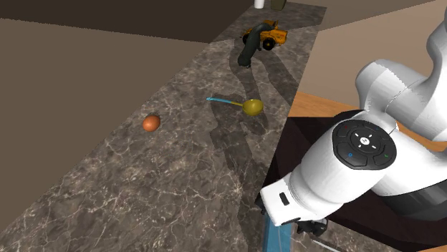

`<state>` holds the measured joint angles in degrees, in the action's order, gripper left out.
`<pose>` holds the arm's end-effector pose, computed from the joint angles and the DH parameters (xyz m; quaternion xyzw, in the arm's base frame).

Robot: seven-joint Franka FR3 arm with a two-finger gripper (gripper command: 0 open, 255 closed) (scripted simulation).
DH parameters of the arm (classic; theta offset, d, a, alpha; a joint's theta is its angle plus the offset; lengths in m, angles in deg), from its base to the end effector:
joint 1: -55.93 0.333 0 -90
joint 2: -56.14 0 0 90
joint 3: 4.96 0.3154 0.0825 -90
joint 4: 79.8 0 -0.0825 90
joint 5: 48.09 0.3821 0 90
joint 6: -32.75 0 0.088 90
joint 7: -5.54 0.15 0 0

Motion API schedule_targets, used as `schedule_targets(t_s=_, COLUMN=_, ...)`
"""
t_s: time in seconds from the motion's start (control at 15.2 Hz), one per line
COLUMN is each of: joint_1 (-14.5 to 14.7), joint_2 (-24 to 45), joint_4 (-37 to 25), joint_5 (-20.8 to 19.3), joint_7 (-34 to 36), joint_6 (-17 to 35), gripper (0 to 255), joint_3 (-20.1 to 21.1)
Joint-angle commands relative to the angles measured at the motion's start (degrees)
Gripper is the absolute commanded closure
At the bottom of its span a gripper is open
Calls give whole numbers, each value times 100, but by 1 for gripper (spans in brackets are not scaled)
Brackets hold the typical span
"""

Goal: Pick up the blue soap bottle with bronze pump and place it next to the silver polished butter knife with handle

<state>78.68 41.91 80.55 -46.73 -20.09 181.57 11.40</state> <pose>0.2993 0.2309 0.2386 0.8513 0.5236 0.0221 0.0260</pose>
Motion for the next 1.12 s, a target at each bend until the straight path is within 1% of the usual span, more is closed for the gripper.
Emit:
schedule_targets(t_s=0.0, joint_1=-24, joint_2=91, joint_4=41, joint_5=-35, joint_7=17, joint_6=137, gripper=0, joint_3=8)
schedule_targets(t_s=0.46, joint_1=-24, joint_2=91, joint_4=40, joint_5=-35, joint_7=17, joint_6=136, gripper=0, joint_3=8)
schedule_targets(t_s=0.53, joint_1=-24, joint_2=91, joint_4=40, joint_5=-35, joint_7=17, joint_6=136, gripper=255, joint_3=8)
schedule_targets(t_s=1.06, joint_1=-22, joint_2=89, joint_4=43, joint_5=-34, joint_7=18, joint_6=137, gripper=255, joint_3=9)
